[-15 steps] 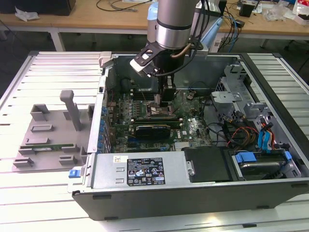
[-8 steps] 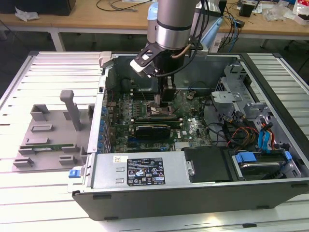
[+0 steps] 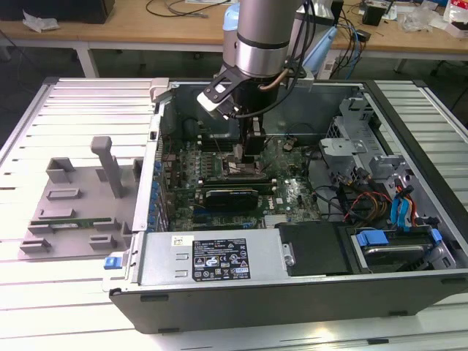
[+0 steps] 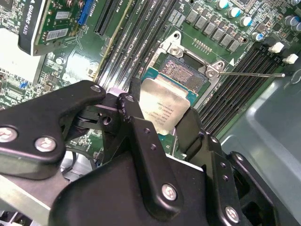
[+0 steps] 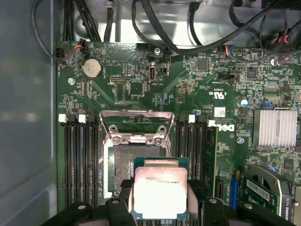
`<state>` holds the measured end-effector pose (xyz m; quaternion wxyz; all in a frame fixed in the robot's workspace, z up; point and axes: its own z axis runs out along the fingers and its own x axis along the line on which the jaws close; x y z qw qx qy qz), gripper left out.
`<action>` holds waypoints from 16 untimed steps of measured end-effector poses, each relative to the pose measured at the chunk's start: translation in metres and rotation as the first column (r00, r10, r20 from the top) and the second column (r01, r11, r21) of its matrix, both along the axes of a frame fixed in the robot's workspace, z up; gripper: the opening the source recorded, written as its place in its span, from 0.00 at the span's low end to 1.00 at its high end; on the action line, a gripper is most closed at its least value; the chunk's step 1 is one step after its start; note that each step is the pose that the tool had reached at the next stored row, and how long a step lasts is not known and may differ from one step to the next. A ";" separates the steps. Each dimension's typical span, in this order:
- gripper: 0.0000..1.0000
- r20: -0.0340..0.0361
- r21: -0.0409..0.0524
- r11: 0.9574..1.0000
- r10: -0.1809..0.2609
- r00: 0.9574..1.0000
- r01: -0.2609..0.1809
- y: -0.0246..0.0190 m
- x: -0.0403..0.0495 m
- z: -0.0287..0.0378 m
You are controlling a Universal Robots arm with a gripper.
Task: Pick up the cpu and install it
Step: 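Place the cpu into insertion slot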
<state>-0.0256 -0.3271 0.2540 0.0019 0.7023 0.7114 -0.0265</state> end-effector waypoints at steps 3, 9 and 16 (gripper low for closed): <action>0.55 0.000 0.000 1.000 0.000 1.000 0.000 0.0011 0.0000 -0.0010; 0.55 0.000 0.000 1.000 0.000 1.000 0.000 0.0081 0.0000 -0.0025; 0.55 0.000 0.000 1.000 0.000 1.000 0.000 0.0152 0.0000 -0.0048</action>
